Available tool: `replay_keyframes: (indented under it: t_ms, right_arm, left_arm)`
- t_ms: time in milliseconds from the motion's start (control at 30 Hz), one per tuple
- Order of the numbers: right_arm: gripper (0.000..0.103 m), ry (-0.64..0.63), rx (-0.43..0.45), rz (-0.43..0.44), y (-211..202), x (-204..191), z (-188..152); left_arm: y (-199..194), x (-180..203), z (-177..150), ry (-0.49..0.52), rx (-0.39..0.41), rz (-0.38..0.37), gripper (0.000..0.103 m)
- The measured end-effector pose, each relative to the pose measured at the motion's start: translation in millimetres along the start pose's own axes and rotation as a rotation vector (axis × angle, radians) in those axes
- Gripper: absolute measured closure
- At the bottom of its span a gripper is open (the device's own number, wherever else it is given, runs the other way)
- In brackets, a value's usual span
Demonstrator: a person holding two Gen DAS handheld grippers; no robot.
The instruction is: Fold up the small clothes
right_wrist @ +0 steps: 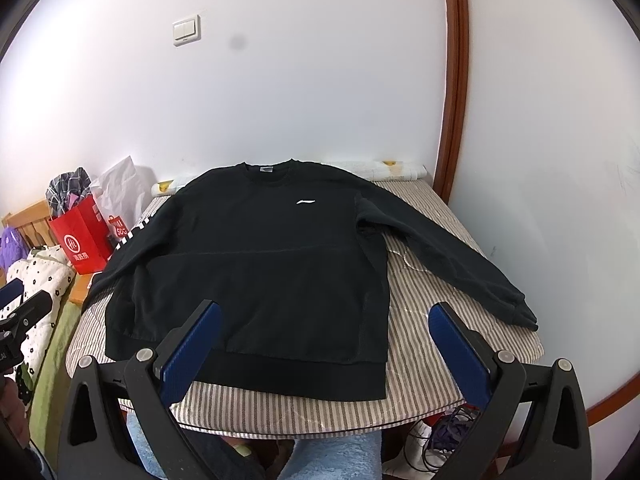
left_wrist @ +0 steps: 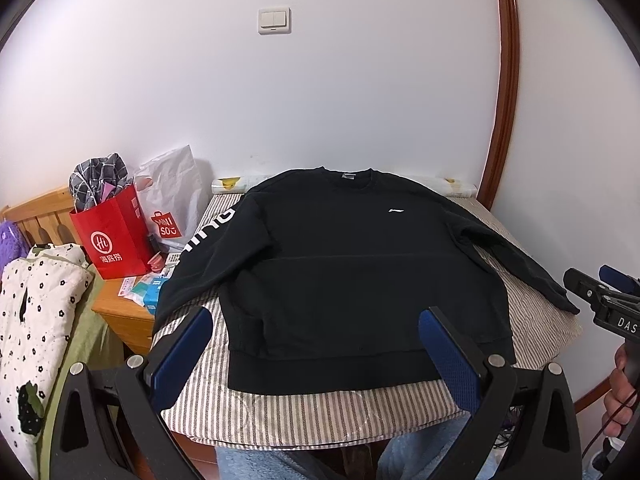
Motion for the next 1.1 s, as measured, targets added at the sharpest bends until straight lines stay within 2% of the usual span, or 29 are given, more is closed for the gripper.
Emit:
replay_keyframes:
  t_ms: [233, 467, 567, 867, 1100]
  right_arm:
    - [0.001, 0.008, 0.012, -0.003, -1.1, 3.2, -0.5]
    - [0.001, 0.001, 0.007, -0.017, 11.9, 2.7, 1.0]
    - [0.001, -0.003, -0.001, -0.018, 27.5, -0.7, 4.5]
    - [0.001, 0.016, -0.007, -0.005, 75.4, -11.5, 20.4]
    - [0.001, 0.019, -0.055, -0.013, 124.9, -17.8, 26.1]
  left_arm:
    - [7.5, 4.7, -0.7, -0.001, 0.002, -0.009, 0.0]
    - [29.1, -17.6, -4.5, -0.093, -0.026, -0.053, 0.0]
    - [41.4, -33.1, -5.7, -0.104, -0.039, -0.015, 0.0]
    - [88.2, -76.0, -10.9, -0.215, -0.091, -0.026, 0.0]
    - [132.2, -96.8, -12.1, -0.279, -0.138, -0.017, 0.0]
Point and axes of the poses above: each gripper's, at about its wrist camera, not at the fingertips, and y roughly the way its jaws point, x to its right, z to its top, the point moved 6 cm from there along y, roughly the way its jaws point, and after that the axes turned 10 degrees about -z, right-handed, at the moved point
